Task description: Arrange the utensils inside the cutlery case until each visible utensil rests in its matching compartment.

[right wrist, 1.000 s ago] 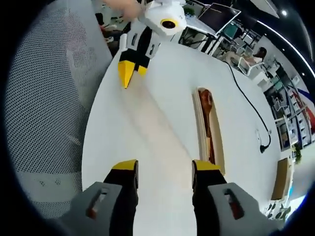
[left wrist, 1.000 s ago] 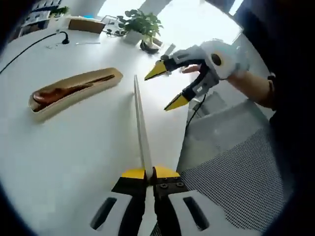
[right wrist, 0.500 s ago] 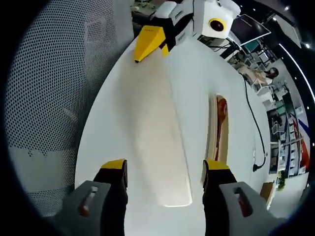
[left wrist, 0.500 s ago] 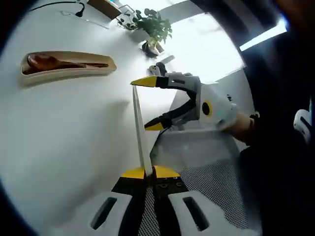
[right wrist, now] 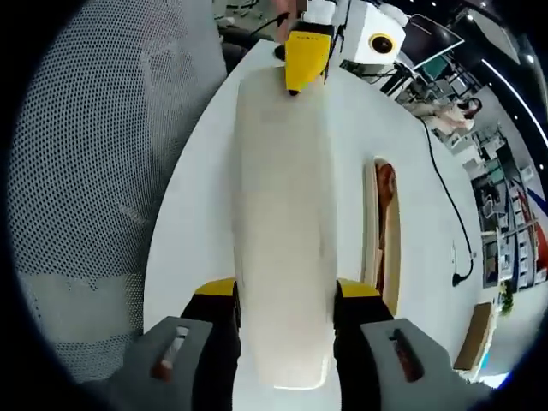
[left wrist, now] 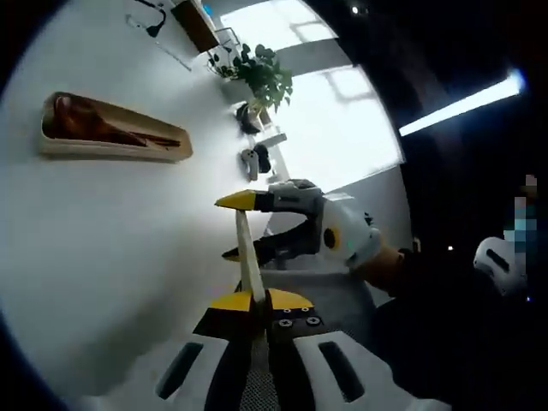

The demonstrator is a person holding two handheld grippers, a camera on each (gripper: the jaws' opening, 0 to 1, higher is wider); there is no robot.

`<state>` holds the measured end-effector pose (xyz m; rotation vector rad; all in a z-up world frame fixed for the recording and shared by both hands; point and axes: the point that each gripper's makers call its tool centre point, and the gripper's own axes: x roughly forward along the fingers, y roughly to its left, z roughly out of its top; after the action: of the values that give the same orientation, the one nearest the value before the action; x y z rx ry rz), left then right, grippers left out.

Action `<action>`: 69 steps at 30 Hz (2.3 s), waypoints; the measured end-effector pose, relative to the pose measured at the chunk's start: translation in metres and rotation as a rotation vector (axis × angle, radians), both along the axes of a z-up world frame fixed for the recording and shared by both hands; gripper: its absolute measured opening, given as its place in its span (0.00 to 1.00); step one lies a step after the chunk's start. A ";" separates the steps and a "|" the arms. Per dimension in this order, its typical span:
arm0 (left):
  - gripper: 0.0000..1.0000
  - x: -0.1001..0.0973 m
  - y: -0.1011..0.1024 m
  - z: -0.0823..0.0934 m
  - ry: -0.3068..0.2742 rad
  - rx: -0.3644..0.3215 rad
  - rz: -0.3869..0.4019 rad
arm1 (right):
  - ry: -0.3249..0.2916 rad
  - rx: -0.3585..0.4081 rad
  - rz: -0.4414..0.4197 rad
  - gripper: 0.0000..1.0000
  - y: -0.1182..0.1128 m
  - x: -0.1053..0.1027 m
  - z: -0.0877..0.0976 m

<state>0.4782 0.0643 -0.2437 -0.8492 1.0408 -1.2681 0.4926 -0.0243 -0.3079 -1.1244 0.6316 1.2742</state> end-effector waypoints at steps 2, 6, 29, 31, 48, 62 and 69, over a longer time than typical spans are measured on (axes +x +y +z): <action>0.05 0.012 0.004 -0.001 -0.031 0.020 0.038 | -0.005 0.013 -0.013 0.40 0.003 0.009 0.005; 0.05 0.032 0.008 0.009 -0.037 0.009 0.079 | -0.001 0.014 -0.049 0.40 0.008 0.029 0.008; 0.12 0.167 0.046 -0.049 -0.063 0.236 0.411 | 0.170 -0.058 -0.129 0.40 0.029 0.130 -0.024; 0.13 0.171 0.047 -0.056 -0.058 0.258 0.412 | 0.177 -0.091 -0.111 0.40 0.029 0.136 -0.028; 0.13 0.180 0.058 -0.075 -0.057 0.320 0.397 | 0.301 -0.140 -0.109 0.40 0.032 0.139 -0.047; 0.20 0.188 0.084 -0.064 -0.078 0.292 0.488 | 0.324 -0.147 -0.090 0.40 0.039 0.142 -0.049; 0.23 0.183 0.088 -0.073 -0.028 0.296 0.513 | 0.372 -0.167 -0.117 0.40 0.038 0.139 -0.051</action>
<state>0.6616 0.1526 -0.3168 -0.7986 0.8846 -0.6734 0.6320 0.0138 -0.3593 -0.9735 1.0823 1.3588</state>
